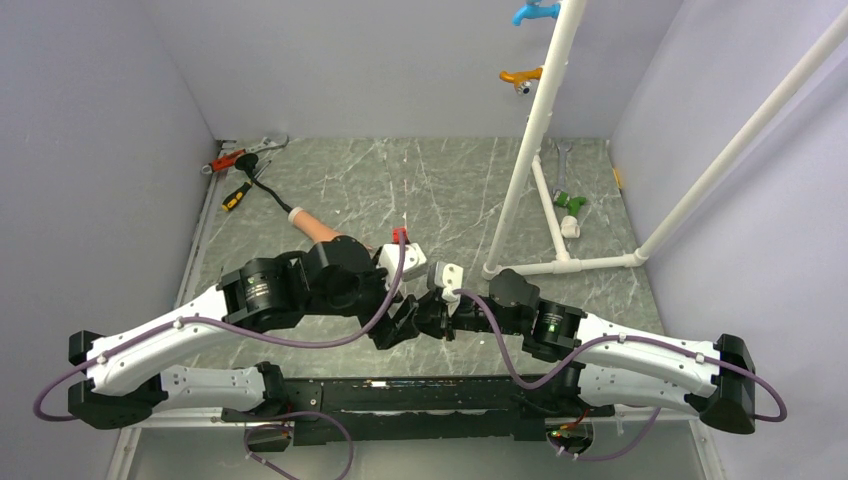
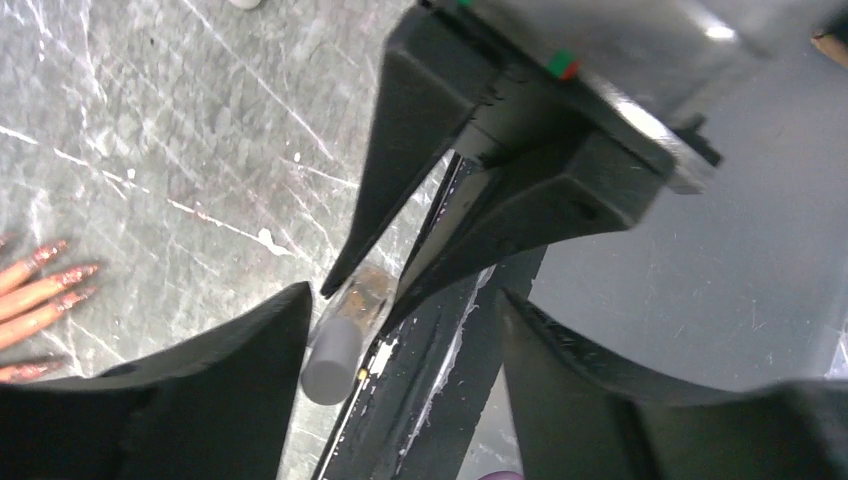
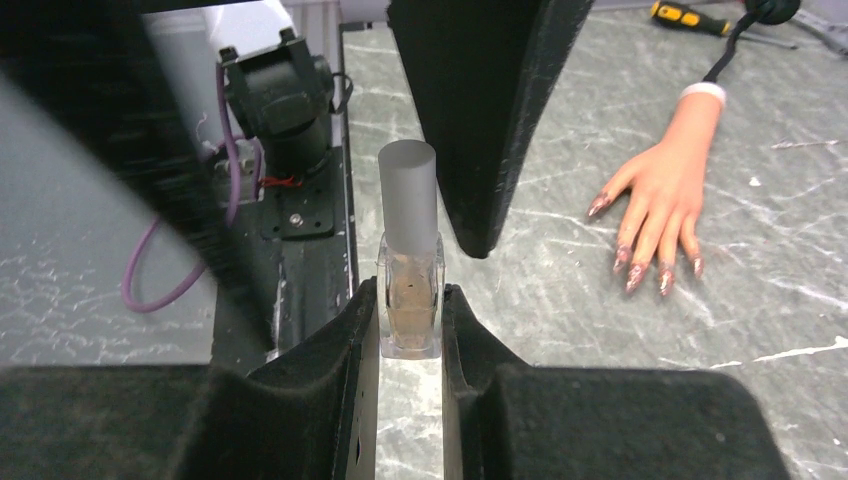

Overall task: Paint the nails
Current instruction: Unscrew the nail polish bottle.

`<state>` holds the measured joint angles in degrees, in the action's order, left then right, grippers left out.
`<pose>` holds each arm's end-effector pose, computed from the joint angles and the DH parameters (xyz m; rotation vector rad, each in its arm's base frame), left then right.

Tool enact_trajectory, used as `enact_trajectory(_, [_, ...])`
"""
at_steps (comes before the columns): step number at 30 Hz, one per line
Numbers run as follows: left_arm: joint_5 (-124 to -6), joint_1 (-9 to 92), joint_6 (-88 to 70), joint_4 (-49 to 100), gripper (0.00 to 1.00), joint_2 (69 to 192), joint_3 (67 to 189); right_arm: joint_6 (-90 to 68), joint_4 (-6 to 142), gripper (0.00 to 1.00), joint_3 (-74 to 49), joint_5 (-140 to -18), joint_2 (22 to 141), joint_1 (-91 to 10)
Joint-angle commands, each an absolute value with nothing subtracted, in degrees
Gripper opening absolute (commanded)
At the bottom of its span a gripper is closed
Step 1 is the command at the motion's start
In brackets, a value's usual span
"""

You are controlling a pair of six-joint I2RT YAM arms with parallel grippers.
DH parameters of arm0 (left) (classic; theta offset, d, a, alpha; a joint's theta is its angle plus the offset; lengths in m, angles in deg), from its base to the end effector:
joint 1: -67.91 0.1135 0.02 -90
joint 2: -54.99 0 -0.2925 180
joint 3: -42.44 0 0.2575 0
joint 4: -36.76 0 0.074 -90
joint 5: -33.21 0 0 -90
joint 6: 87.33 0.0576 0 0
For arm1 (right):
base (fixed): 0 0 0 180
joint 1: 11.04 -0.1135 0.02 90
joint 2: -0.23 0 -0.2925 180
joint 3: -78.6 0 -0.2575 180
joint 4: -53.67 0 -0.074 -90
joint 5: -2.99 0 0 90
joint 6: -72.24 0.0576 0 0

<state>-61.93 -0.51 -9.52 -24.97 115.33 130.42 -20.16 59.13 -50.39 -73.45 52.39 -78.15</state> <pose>0.0732 -0.1992 0.4135 1.1353 2.0083 -0.8707 0.0759 0.2145 0.3244 -1.1728 1.3586 1.0301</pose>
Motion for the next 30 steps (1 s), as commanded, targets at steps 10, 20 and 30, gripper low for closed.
enact_trajectory(10, [-62.1,-0.6,5.7,-41.2,0.85,118.7,147.8,-20.9,57.9,0.0,-48.5,-72.2,50.4,-78.2])
enact_trajectory(20, [-69.7,-0.6,21.7,-38.6,0.8,116.6,144.2,-22.5,65.0,0.0,-46.5,-61.6,50.3,-78.1])
enact_trajectory(30, [-72.0,-0.7,26.9,-36.6,0.71,117.5,139.7,-22.3,64.8,0.0,-46.5,-61.8,49.3,-78.1])
